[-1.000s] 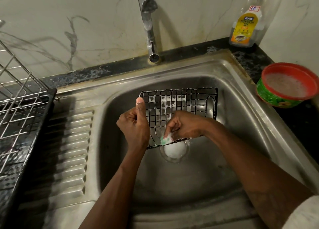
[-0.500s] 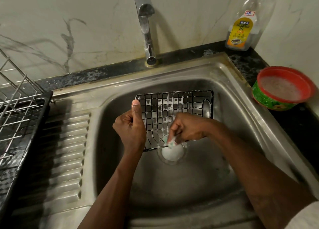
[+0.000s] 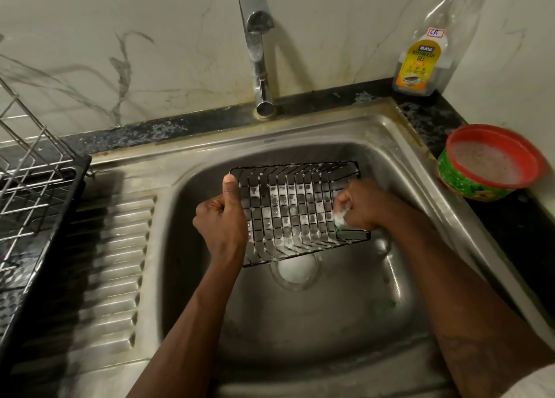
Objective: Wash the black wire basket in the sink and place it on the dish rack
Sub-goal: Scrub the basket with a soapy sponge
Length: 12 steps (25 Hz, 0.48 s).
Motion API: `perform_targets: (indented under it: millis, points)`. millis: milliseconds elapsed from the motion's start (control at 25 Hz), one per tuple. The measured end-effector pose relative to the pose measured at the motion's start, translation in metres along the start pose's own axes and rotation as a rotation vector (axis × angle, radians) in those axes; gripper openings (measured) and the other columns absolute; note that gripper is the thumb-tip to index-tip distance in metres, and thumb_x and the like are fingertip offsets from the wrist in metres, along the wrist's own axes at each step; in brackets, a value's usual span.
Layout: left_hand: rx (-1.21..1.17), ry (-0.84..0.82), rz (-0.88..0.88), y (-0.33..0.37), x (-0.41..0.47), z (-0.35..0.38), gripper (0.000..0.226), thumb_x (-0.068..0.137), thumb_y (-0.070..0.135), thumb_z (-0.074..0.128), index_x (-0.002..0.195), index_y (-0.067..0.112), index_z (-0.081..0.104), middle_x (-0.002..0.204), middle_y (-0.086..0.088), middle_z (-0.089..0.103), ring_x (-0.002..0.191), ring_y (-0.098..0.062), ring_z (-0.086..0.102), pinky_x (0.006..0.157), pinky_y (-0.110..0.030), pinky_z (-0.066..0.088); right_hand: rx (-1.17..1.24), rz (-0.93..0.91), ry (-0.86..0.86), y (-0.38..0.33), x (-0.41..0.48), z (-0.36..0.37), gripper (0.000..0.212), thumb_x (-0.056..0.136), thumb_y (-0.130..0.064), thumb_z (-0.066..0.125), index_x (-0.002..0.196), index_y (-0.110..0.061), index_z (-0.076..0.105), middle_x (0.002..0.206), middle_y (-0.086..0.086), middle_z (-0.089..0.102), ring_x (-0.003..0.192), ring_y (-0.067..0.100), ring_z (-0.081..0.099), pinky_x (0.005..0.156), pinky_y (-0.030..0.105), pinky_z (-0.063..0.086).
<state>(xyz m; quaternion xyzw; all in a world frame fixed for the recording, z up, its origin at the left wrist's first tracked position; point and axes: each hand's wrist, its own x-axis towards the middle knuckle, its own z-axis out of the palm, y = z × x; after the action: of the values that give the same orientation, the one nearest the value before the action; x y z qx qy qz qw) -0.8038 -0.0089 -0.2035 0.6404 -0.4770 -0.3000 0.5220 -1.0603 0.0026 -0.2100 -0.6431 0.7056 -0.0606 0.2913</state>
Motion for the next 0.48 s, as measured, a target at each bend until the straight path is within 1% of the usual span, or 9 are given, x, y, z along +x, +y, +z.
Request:
perform_targets:
  millis: [40,120,160,240,280,320,400,440,480]
  points:
    - [0.006,0.008,-0.053,-0.002,0.003,-0.001,0.075,0.098,0.056,0.058,0.052,0.001,0.042,0.048,-0.007,0.038,0.047,-0.018,0.034,0.052,-0.033,0.041,0.003,0.001,0.092,0.000,-0.001,-0.001,0.023,0.074,-0.003,0.075,0.084,-0.024,0.077,0.077,-0.011,0.070,0.075,0.010,0.068,0.072,0.026,0.056]
    - [0.026,0.032,-0.162,-0.005,0.009,-0.004,0.079,0.092,0.063,0.056,0.060,-0.009,0.052,0.050,-0.010,0.049,0.049,-0.020,0.045,0.062,-0.044,0.056,-0.013,-0.012,0.295,0.003,-0.003,-0.004,0.023,0.074,-0.009,0.075,0.091,-0.024,0.077,0.085,-0.005,0.074,0.073,0.011,0.066,0.073,0.026,0.056]
    - [0.048,0.046,-0.207,-0.006,0.012,-0.006,0.080,0.090,0.066,0.054,0.063,-0.009,0.055,0.054,-0.011,0.056,0.052,-0.022,0.049,0.067,-0.049,0.059,-0.035,-0.031,0.398,0.005,-0.003,-0.005,0.025,0.073,-0.011,0.074,0.094,-0.024,0.077,0.086,-0.004,0.075,0.071,0.011,0.064,0.071,0.023,0.052]
    - [0.110,0.070,-0.257,-0.005,0.017,-0.008,0.075,0.090,0.068,0.053,0.062,-0.001,0.058,0.069,-0.015,0.067,0.061,-0.026,0.056,0.077,-0.052,0.059,-0.051,-0.068,0.579,0.007,0.003,-0.002,0.030,0.072,-0.009,0.074,0.098,-0.024,0.077,0.090,0.001,0.075,0.071,0.016,0.062,0.071,0.019,0.042]
    - [0.125,0.072,-0.273,-0.004,0.019,-0.010,0.072,0.090,0.068,0.053,0.061,0.002,0.059,0.069,-0.015,0.067,0.062,-0.027,0.058,0.077,-0.053,0.059,-0.037,-0.077,0.652,0.006,0.008,-0.001,0.032,0.073,-0.006,0.075,0.101,-0.021,0.077,0.093,0.005,0.074,0.075,0.021,0.064,0.072,0.019,0.041]
    - [0.120,0.071,-0.280,-0.003,0.020,-0.012,0.070,0.089,0.068,0.054,0.061,0.004,0.059,0.065,-0.013,0.065,0.059,-0.027,0.058,0.075,-0.054,0.060,-0.024,-0.077,0.695,0.006,0.013,0.001,0.033,0.075,-0.003,0.074,0.104,-0.018,0.077,0.095,0.009,0.073,0.079,0.024,0.065,0.073,0.020,0.040]
    - [0.100,0.072,-0.265,0.000,0.021,-0.014,0.073,0.088,0.068,0.054,0.062,0.000,0.059,0.057,-0.009,0.059,0.054,-0.026,0.056,0.069,-0.053,0.061,-0.010,-0.097,0.695,0.004,0.018,0.005,0.031,0.081,-0.001,0.072,0.108,-0.016,0.077,0.099,0.009,0.073,0.083,0.023,0.066,0.074,0.018,0.040]
    - [0.100,0.073,-0.250,0.001,0.021,-0.015,0.075,0.090,0.065,0.055,0.062,-0.005,0.058,0.054,-0.009,0.057,0.052,-0.025,0.053,0.066,-0.050,0.060,0.001,-0.111,0.660,0.004,0.019,0.007,0.030,0.083,-0.003,0.072,0.108,-0.018,0.078,0.101,0.006,0.074,0.083,0.019,0.067,0.075,0.017,0.042]
    - [0.106,0.077,-0.232,0.002,0.019,-0.016,0.076,0.094,0.061,0.055,0.061,-0.007,0.055,0.052,-0.009,0.054,0.050,-0.024,0.050,0.063,-0.042,0.059,0.016,-0.114,0.611,0.005,0.019,0.007,0.029,0.085,-0.005,0.072,0.108,-0.022,0.078,0.103,0.003,0.076,0.082,0.015,0.068,0.078,0.017,0.045]
